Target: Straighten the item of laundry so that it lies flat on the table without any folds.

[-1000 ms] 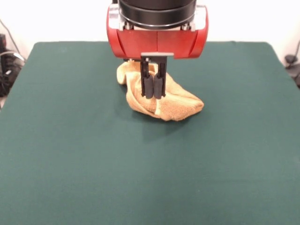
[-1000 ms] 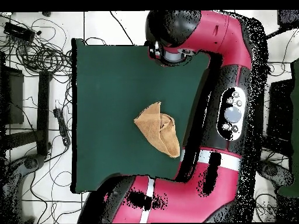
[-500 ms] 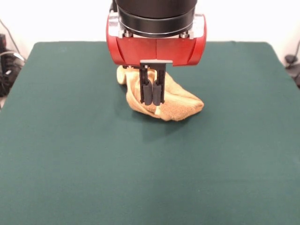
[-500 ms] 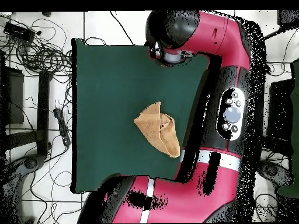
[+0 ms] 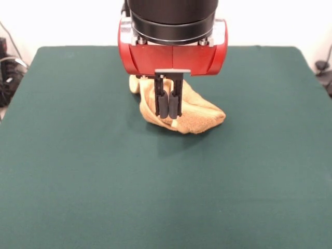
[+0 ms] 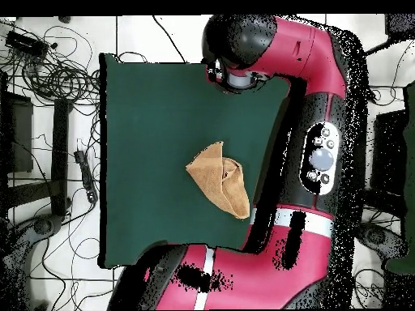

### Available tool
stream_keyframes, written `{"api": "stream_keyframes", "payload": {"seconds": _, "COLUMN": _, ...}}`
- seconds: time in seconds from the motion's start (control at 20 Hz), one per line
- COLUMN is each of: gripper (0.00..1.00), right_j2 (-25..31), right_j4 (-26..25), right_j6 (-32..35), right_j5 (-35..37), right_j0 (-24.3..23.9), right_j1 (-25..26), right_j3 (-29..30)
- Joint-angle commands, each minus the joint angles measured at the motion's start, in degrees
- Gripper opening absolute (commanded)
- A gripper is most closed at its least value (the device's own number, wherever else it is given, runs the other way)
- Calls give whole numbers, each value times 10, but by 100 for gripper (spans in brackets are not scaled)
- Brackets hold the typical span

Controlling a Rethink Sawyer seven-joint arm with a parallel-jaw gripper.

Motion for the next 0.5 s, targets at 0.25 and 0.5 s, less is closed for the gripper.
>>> {"api": "stream_keyframes", "payload": {"seconds": 0.25, "gripper": 0, "right_j2": 35, "right_j4": 8, "right_j6": 96, "right_j5": -69, "right_j0": 8, "right_j1": 7, "right_j3": 126}}
{"api": "stream_keyframes", "payload": {"seconds": 0.5, "gripper": 0, "right_j2": 34, "right_j4": 10, "right_j6": 103, "right_j5": -79, "right_j0": 8, "right_j1": 8, "right_j3": 130}}
